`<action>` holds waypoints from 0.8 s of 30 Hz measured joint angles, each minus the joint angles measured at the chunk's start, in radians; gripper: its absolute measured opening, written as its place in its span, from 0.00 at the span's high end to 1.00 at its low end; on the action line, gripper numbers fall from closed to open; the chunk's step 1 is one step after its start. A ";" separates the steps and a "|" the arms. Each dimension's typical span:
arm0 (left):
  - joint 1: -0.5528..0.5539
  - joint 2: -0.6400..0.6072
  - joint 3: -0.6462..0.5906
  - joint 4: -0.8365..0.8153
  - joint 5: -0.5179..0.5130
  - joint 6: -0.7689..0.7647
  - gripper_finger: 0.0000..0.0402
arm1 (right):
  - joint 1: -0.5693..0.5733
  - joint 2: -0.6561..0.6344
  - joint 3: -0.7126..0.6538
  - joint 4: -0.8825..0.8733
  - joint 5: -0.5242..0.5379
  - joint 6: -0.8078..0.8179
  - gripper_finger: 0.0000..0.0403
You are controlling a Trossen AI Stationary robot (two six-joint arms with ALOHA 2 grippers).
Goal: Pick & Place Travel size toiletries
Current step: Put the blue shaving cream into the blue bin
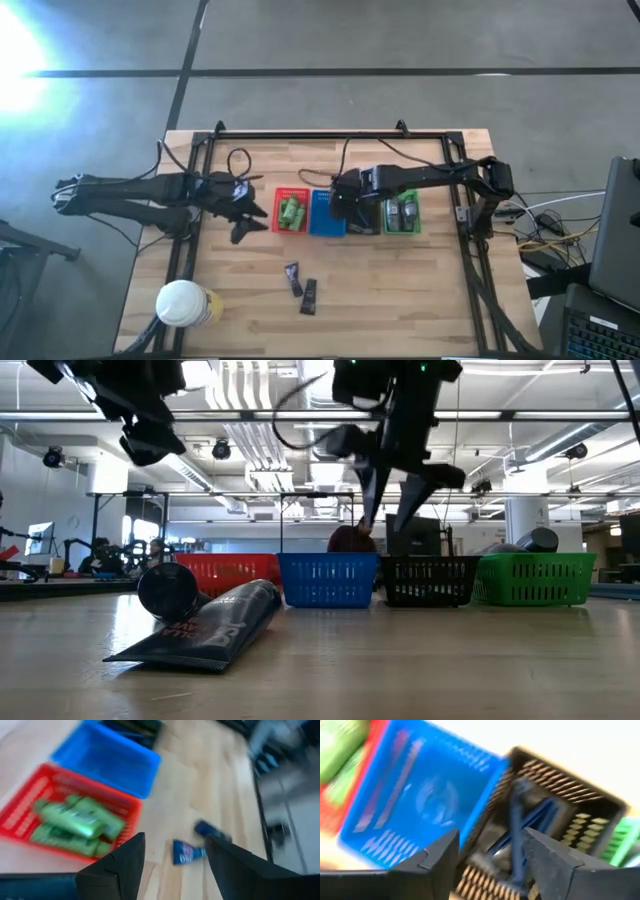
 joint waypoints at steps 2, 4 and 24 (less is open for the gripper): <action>-0.006 0.000 -0.002 -0.005 0.066 0.116 0.47 | 0.035 0.000 0.022 0.000 -0.026 -0.052 0.43; -0.008 0.000 -0.002 -0.004 0.099 0.199 0.47 | 0.078 0.000 0.040 -0.006 -0.046 -0.067 0.41; -0.223 0.477 -0.010 0.222 0.233 0.783 0.47 | 0.472 -0.002 0.046 -0.268 -0.053 0.418 0.28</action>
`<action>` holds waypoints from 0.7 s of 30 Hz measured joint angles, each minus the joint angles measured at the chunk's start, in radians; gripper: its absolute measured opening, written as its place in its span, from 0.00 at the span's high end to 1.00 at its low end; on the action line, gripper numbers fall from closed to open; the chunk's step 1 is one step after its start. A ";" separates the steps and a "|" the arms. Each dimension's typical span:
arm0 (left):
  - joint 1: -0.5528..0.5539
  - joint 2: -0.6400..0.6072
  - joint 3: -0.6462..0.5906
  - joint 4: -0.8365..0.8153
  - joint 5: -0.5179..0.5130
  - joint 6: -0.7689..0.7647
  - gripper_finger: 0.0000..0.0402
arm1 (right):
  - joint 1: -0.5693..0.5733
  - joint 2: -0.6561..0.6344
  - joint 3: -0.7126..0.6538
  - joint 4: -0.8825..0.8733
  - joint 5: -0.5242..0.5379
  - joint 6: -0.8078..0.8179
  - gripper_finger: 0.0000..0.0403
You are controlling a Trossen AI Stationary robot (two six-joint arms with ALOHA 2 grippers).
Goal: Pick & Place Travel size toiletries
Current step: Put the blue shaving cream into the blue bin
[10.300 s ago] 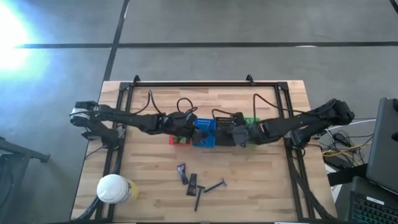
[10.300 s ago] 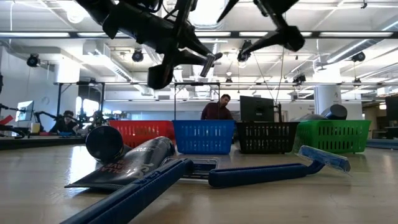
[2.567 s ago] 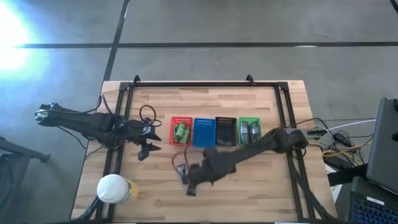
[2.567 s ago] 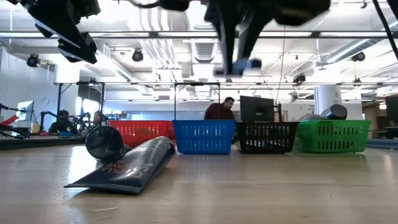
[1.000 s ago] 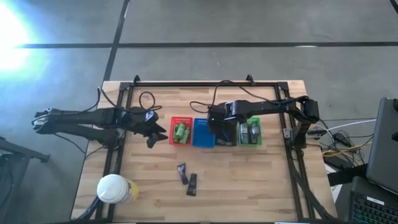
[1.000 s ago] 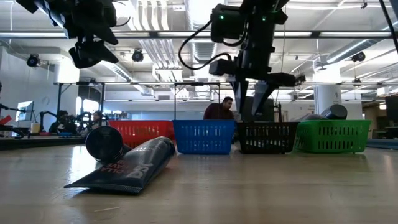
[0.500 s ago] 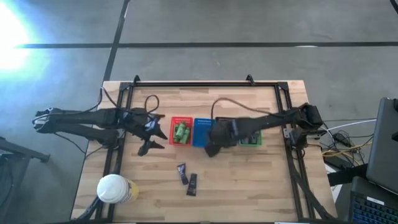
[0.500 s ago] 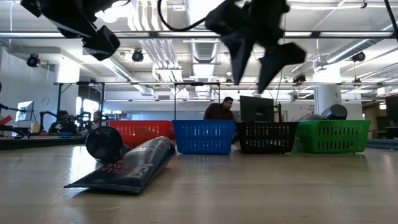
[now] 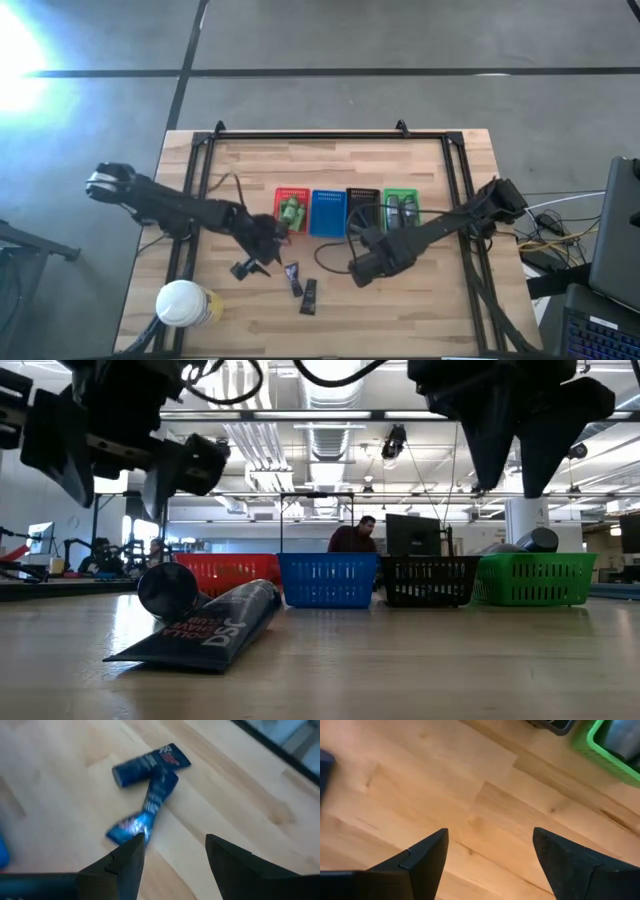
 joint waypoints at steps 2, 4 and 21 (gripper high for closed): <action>-0.039 0.045 0.021 0.031 -0.040 0.037 0.47 | 0.000 0.000 -0.005 0.001 0.000 -0.043 0.28; -0.080 0.089 0.048 0.065 -0.089 0.068 0.47 | -0.003 0.000 -0.014 0.000 0.003 -0.089 0.28; -0.210 0.445 0.276 0.083 -0.320 0.153 0.47 | 0.000 -0.068 -0.116 0.020 0.125 -0.196 0.35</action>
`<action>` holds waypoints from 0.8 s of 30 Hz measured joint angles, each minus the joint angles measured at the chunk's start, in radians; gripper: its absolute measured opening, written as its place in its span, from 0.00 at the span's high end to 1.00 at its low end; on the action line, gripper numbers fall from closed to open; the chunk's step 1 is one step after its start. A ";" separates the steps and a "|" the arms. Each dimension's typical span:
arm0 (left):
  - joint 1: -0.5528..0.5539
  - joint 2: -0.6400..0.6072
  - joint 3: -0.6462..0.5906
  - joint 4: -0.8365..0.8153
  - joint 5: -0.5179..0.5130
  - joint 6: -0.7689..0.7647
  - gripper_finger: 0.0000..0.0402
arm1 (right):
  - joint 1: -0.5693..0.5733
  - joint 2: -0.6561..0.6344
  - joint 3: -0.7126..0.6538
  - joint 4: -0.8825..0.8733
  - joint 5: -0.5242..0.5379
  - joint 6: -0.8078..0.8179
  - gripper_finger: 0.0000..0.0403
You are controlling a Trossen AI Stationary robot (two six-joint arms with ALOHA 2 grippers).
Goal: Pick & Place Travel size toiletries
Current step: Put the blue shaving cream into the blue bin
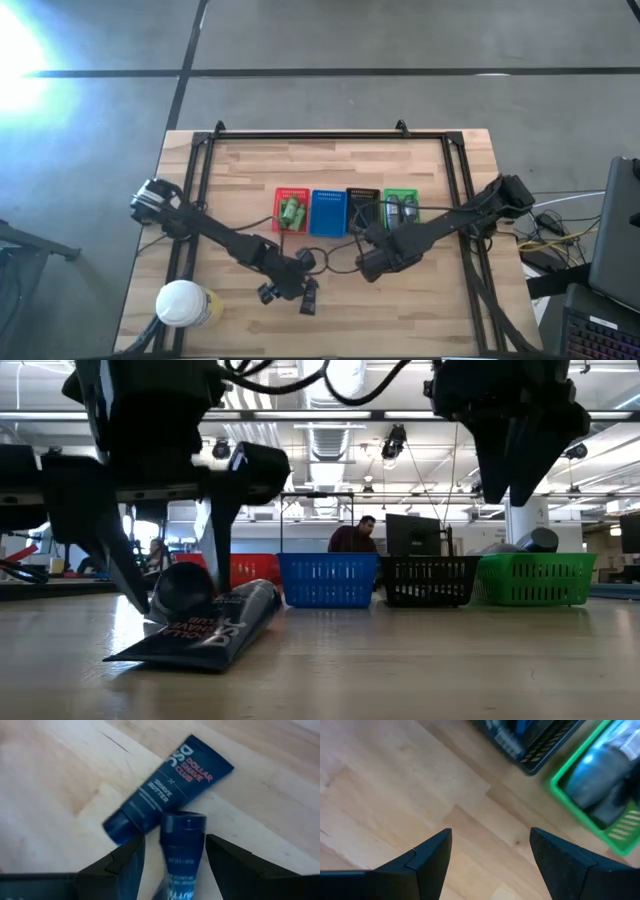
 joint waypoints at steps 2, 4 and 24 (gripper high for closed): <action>0.000 0.024 0.022 -0.029 0.000 -0.007 0.47 | 0.001 -0.024 -0.013 0.000 0.018 0.001 0.36; 0.000 0.045 0.041 -0.051 0.001 -0.019 0.47 | 0.004 -0.046 -0.031 -0.001 0.032 0.009 0.37; 0.021 0.025 0.130 -0.162 -0.015 -0.264 0.80 | 0.008 -0.202 -0.176 0.003 0.086 0.110 0.42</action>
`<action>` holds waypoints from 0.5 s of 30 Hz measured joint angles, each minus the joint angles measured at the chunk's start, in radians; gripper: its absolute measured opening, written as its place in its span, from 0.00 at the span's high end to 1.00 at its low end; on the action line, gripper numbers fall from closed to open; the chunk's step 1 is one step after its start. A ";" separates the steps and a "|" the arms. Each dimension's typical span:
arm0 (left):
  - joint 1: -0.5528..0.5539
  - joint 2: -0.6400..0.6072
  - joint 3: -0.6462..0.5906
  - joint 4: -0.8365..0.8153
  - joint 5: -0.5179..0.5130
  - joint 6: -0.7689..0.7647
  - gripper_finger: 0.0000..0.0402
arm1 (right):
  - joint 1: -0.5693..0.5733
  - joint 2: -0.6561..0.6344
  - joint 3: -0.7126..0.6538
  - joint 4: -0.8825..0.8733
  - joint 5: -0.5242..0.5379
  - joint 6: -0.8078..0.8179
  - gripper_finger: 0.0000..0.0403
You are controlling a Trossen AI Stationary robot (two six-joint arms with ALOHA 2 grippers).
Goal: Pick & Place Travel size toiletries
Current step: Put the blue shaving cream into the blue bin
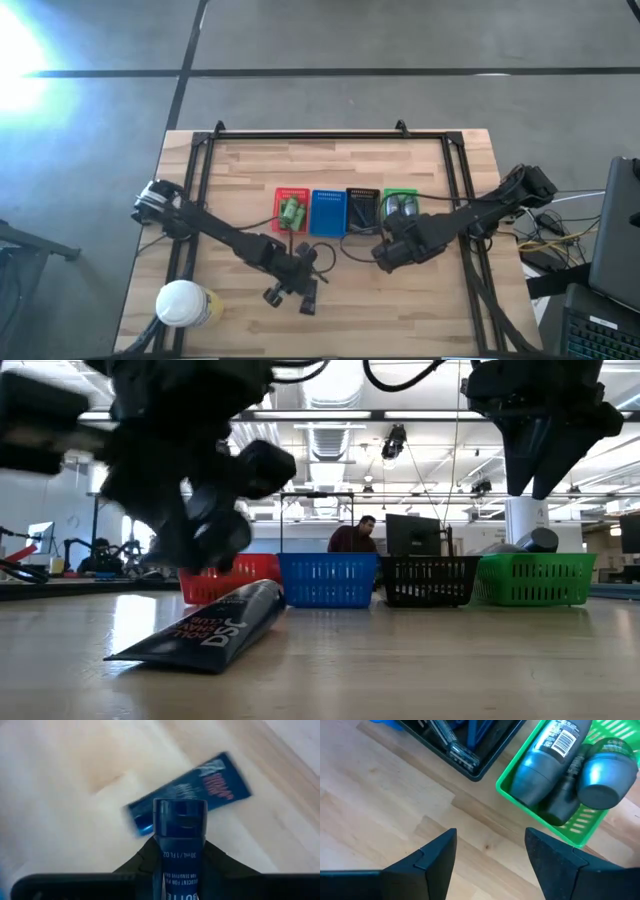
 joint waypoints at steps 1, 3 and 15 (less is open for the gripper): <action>0.010 -0.016 0.007 -0.022 -0.018 -0.019 0.80 | 0.000 -0.005 -0.005 -0.002 0.002 0.003 0.42; 0.034 -0.055 0.021 -0.054 -0.070 -0.077 0.80 | 0.000 -0.018 -0.011 -0.001 0.019 0.020 0.40; 0.473 -0.186 -0.014 0.135 -0.276 -1.243 0.80 | 0.000 -0.149 -0.055 -0.015 0.186 0.285 0.37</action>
